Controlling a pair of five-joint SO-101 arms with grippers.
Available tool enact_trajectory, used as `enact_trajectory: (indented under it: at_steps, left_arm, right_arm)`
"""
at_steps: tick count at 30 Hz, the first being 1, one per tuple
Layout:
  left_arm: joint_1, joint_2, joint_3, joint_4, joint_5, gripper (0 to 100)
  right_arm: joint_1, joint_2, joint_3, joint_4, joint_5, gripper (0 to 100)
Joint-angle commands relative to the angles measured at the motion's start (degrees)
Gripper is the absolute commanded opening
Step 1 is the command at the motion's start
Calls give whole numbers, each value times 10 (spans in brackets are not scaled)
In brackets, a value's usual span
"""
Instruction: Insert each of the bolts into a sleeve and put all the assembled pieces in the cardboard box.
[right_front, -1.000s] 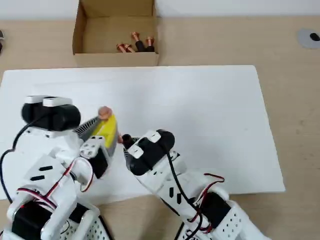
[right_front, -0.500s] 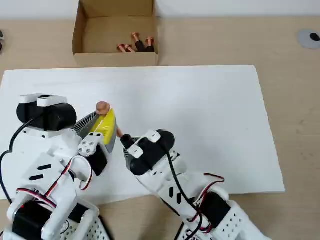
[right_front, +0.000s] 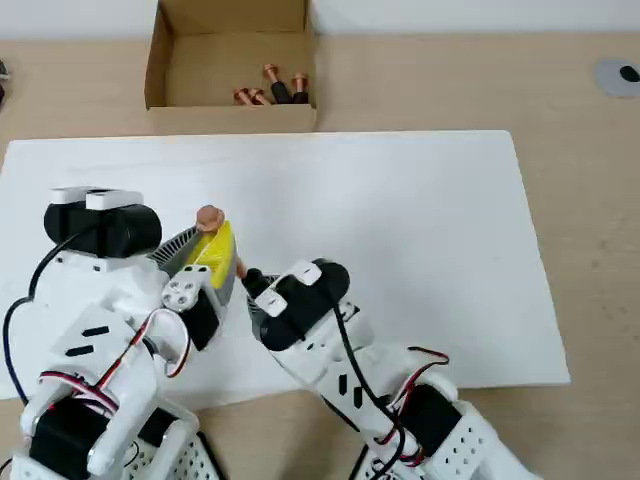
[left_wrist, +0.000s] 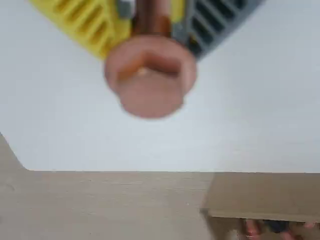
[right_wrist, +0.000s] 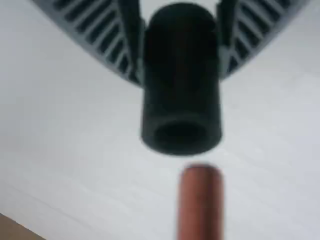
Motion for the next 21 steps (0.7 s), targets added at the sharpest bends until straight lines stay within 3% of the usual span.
enact_trajectory:
  at_steps: [1,21]
  left_arm:
    - [25,0,-3,-13,0,8]
    - [25,0,16,-14,-4,8]
  right_arm:
    - [-4,-1,-36,-11,-5,12]
    - [-3,-7,-50,-15,-5,12]
